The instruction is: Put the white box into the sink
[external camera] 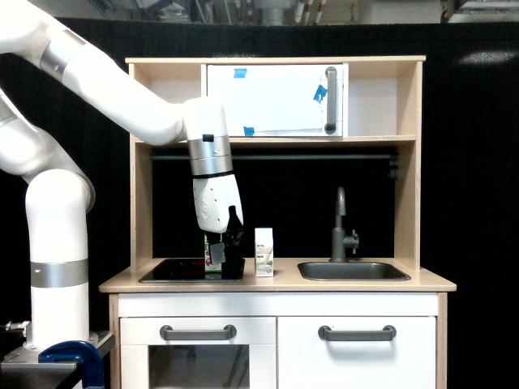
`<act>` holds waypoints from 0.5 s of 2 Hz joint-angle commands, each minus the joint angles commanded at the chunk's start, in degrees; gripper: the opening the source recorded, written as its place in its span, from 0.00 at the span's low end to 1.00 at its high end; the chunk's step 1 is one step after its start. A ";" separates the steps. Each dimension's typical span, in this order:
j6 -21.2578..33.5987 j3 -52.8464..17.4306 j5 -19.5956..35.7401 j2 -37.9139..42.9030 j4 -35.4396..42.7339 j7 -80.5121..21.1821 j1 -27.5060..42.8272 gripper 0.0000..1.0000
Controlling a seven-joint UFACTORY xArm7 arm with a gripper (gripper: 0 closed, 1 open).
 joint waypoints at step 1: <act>12.48 -24.62 18.22 16.21 15.70 -70.26 20.76 1.00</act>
